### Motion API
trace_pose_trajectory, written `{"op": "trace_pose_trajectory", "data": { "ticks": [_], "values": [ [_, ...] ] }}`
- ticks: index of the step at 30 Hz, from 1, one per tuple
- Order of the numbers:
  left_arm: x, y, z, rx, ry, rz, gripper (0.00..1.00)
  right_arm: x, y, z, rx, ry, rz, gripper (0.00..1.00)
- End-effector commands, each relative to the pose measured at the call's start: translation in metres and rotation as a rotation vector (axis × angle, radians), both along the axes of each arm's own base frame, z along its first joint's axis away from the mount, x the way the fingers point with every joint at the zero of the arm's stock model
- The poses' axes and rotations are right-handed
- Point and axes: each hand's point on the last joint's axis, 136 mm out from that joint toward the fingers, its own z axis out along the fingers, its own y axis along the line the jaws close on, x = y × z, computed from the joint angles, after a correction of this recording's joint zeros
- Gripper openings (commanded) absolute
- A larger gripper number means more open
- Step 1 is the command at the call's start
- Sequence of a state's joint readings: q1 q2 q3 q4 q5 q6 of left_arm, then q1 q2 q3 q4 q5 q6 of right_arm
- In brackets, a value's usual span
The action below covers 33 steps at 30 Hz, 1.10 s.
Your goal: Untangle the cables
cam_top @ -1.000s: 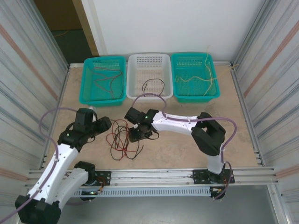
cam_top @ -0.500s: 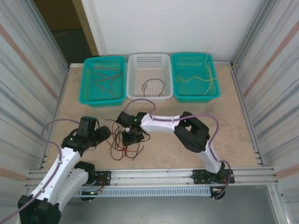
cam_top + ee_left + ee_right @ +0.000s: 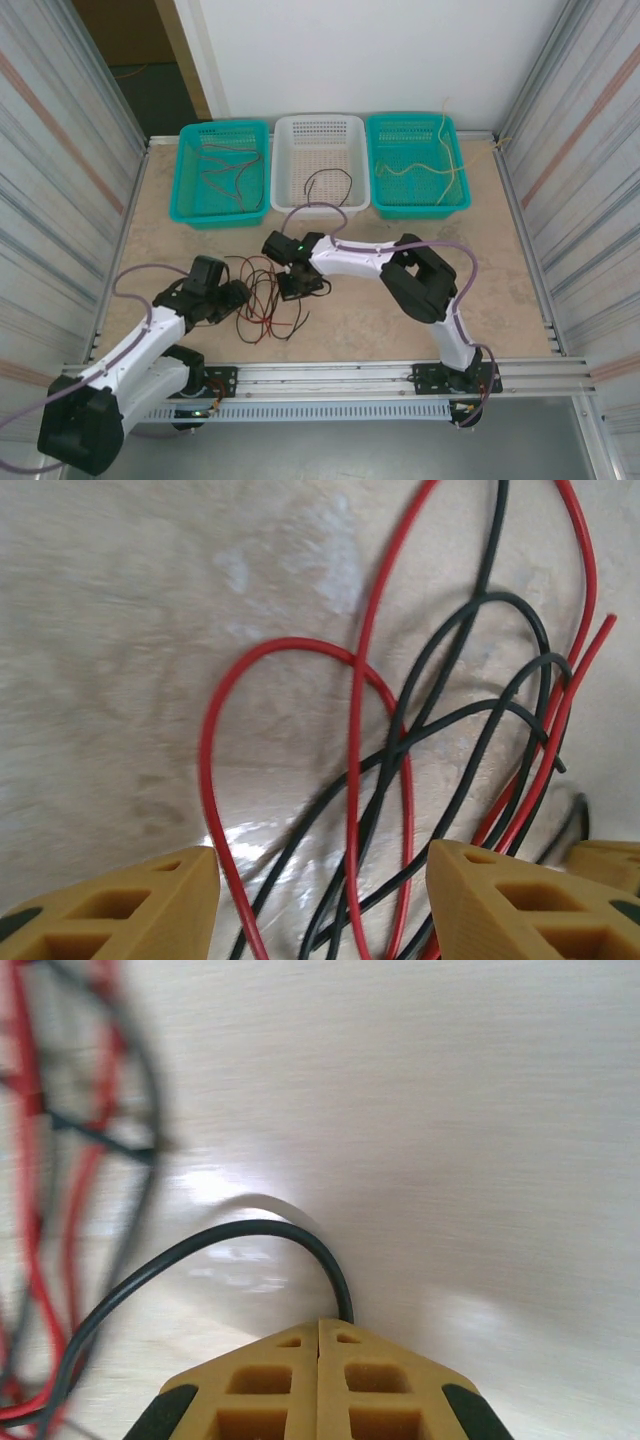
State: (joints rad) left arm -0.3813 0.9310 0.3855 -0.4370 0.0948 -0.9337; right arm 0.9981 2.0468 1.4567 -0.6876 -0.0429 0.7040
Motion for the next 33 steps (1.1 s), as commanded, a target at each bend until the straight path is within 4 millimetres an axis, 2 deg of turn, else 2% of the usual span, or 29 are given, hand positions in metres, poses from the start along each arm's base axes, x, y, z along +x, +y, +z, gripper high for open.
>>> {"op": "trace_pose_trajectory", "data": {
  "ticks": [1, 4, 8, 11, 14, 20, 26, 33],
  "values": [
    [0.016, -0.017, 0.001, -0.059, -0.039, 0.018, 0.56, 0.012, -0.040, 0.021, -0.062, -0.060, -0.060, 0.07],
    [0.024, -0.030, -0.001, -0.069, -0.039, -0.003, 0.54, 0.013, -0.056, 0.028, -0.071, -0.075, -0.068, 0.19],
    [0.039, -0.053, 0.005, -0.079, -0.069, -0.050, 0.53, 0.007, -0.063, 0.034, -0.080, -0.083, -0.061, 0.36],
    [0.049, -0.070, 0.010, -0.091, -0.090, -0.081, 0.52, 0.002, -0.062, 0.035, -0.077, -0.082, -0.056, 0.38],
    [0.058, -0.075, 0.016, -0.087, -0.101, -0.083, 0.50, -0.005, -0.056, 0.031, -0.076, -0.064, -0.046, 0.40],
    [0.064, -0.061, 0.045, -0.013, -0.167, -0.066, 0.51, -0.025, -0.036, 0.022, -0.078, -0.043, 0.006, 0.40],
    [0.046, -0.026, 0.067, 0.054, -0.198, -0.013, 0.51, -0.046, -0.019, 0.018, -0.026, -0.020, 0.085, 0.38],
    [0.025, 0.001, 0.073, 0.062, -0.204, 0.038, 0.50, -0.043, 0.008, 0.016, 0.039, 0.002, 0.101, 0.37]
  ]
}}
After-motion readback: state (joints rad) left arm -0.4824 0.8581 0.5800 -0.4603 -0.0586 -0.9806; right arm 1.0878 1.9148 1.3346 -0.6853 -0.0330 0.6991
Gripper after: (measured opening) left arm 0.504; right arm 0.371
